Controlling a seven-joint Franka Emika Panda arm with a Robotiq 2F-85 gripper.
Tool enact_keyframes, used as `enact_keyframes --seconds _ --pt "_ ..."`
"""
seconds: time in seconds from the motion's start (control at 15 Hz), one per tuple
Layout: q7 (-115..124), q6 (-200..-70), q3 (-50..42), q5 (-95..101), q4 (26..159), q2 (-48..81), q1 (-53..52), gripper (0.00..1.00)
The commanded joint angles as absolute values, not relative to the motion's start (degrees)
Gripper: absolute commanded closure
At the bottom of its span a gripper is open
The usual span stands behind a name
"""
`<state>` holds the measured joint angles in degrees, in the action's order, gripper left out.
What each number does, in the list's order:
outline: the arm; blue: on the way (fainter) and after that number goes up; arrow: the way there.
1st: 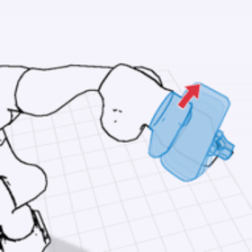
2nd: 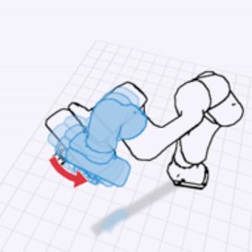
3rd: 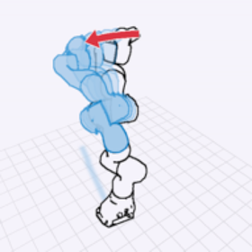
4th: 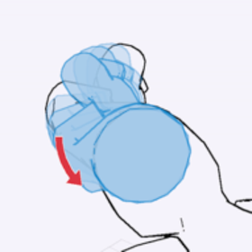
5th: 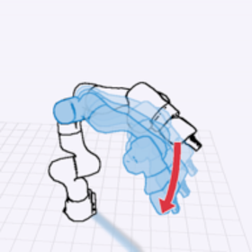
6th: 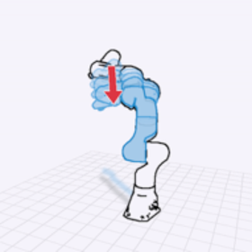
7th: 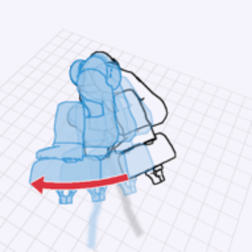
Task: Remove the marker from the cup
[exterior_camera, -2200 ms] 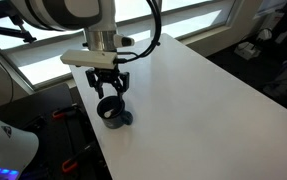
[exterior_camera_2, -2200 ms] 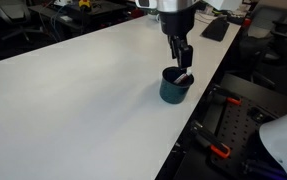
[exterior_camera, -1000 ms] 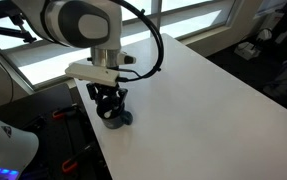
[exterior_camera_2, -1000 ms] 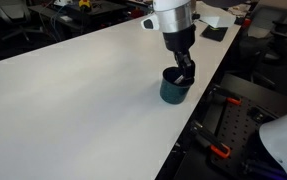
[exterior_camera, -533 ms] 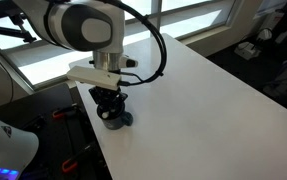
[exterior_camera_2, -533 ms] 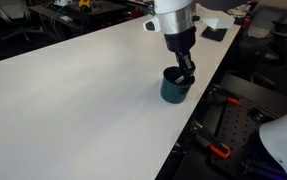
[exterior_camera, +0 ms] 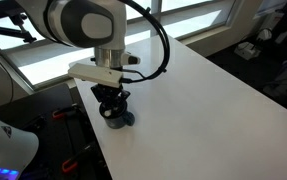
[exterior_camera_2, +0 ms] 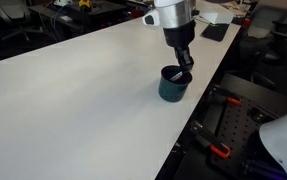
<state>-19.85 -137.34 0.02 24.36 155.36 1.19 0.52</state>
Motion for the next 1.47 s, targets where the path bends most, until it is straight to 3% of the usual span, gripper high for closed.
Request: enact_keyframes --seconds 0.0,0.33,0.8,1.0,1.4 --pt "-20.60 -134.31 -0.11 23.82 155.10 -3.68 0.45 0.95" --pt "-22.09 -132.28 -0.38 22.25 154.99 -8.49 0.38 0.95" --pt "-31.87 -118.35 -2.84 14.58 148.60 -20.15 0.18 0.95" --pt "-26.01 -127.38 -4.40 17.70 148.37 -21.06 1.76 0.95" --pt "-15.08 -157.16 -6.73 26.93 153.62 -13.71 8.87 0.95"
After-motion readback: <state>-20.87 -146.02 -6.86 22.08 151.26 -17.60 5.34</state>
